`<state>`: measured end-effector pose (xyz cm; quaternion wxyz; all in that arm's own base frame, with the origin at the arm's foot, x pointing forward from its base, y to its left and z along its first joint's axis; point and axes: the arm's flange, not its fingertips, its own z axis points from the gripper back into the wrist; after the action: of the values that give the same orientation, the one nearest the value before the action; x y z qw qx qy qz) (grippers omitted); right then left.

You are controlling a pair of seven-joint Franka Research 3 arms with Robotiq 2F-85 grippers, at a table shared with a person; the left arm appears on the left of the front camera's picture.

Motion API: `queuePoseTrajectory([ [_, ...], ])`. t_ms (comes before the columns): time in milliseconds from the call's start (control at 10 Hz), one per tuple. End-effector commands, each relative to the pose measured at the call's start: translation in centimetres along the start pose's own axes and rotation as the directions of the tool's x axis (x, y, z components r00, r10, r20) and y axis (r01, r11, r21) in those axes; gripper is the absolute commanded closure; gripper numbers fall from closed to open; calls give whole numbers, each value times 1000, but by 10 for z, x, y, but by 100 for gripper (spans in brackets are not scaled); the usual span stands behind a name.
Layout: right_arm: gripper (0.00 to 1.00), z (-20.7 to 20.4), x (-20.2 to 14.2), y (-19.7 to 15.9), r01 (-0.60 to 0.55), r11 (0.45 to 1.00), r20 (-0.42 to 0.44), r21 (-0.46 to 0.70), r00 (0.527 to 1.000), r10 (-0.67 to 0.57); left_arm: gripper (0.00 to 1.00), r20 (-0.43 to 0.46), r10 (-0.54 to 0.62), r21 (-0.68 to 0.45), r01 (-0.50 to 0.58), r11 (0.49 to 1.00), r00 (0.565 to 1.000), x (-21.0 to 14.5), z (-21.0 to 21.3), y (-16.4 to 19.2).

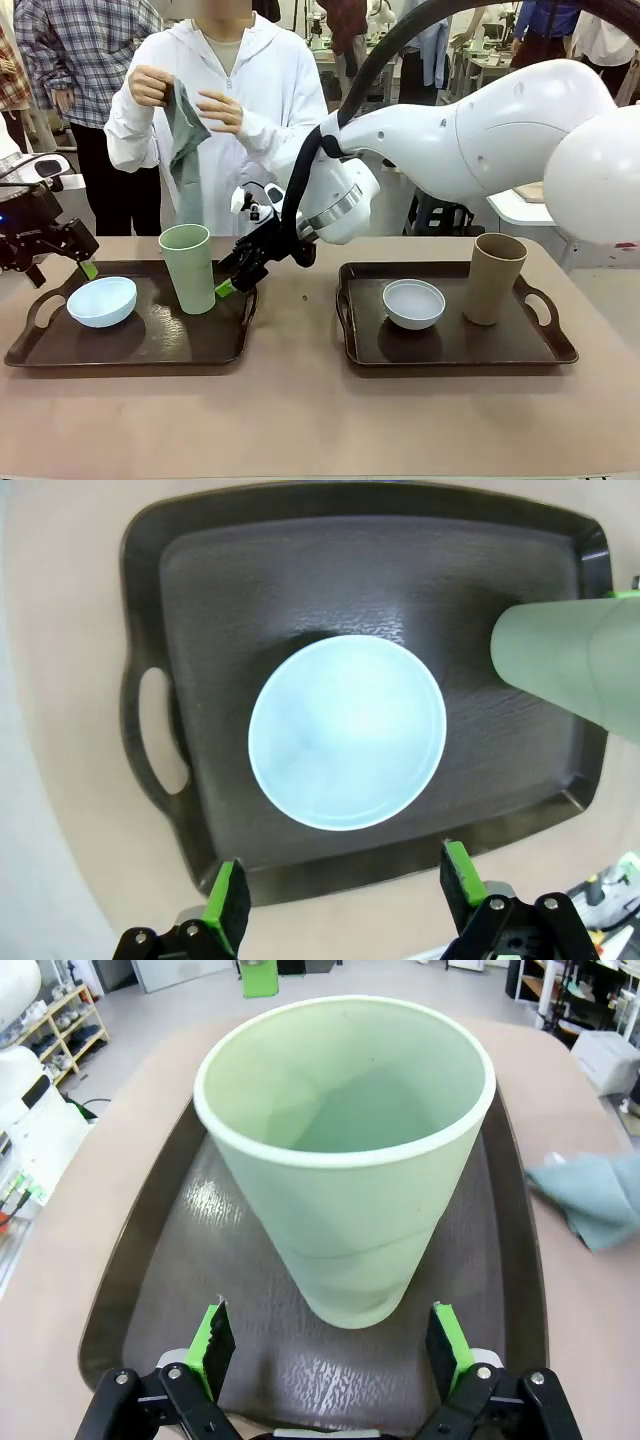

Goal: Set up a tray with a mat and arrange the tableware.
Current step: Pick up the Picnic Bowl and Reusable plastic cup from the Handle tray in front of the human's position and hold them in the air.

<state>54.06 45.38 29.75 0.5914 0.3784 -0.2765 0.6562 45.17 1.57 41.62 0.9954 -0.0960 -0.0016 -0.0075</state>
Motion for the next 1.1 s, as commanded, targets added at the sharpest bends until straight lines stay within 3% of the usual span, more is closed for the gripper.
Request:
queuePoseTrajectory([
  [0,0,-9,9,-6,7,999,24,-41,1000,-6,0,13,-22,-24,23,999,1000,4,-6,1],
  [1000,0,-39,30,-20,19,1000,47,25,999,-20,0,-19,26,-20,-27,999,999,28,-27,2],
])
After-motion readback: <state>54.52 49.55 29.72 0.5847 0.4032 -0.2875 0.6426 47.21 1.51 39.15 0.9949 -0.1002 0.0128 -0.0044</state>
